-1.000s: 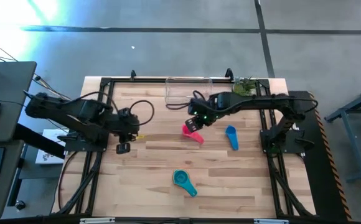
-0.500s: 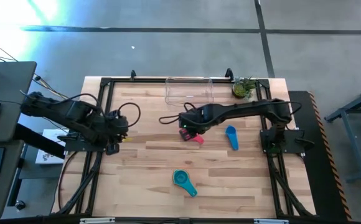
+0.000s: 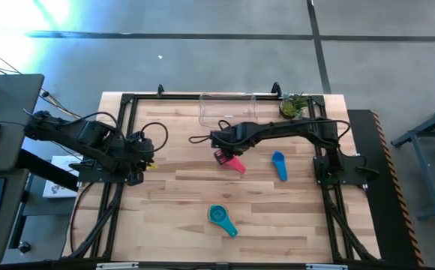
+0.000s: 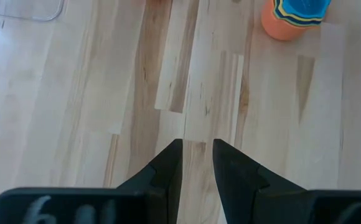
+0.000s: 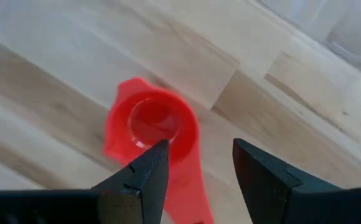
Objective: Nest measuring cups in basket
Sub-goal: Stack the pink measuring cup on the light blue measuring cup
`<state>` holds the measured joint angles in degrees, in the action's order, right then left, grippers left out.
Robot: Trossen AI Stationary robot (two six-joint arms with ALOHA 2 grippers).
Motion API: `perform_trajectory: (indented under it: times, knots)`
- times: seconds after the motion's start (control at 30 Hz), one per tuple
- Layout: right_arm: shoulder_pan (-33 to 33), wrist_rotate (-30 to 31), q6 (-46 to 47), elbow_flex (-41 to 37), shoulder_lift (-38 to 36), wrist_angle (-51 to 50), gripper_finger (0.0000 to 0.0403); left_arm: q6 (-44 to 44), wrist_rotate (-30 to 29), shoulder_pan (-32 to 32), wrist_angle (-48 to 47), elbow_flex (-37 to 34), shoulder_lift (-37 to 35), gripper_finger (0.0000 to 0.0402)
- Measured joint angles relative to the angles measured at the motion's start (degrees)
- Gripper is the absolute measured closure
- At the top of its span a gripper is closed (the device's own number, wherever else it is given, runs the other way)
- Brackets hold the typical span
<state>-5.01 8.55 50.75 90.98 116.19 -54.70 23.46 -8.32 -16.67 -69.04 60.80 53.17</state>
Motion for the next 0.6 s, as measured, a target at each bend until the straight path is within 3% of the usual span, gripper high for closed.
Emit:
perform_trajectory:
  times: [0.6]
  knots:
    - [-1.9, -1.6, -4.8, 0.0, 4.8, 2.5, 0.0239, 0.0, -4.3, 0.0, 0.0, 0.0, 0.0, 0.0323]
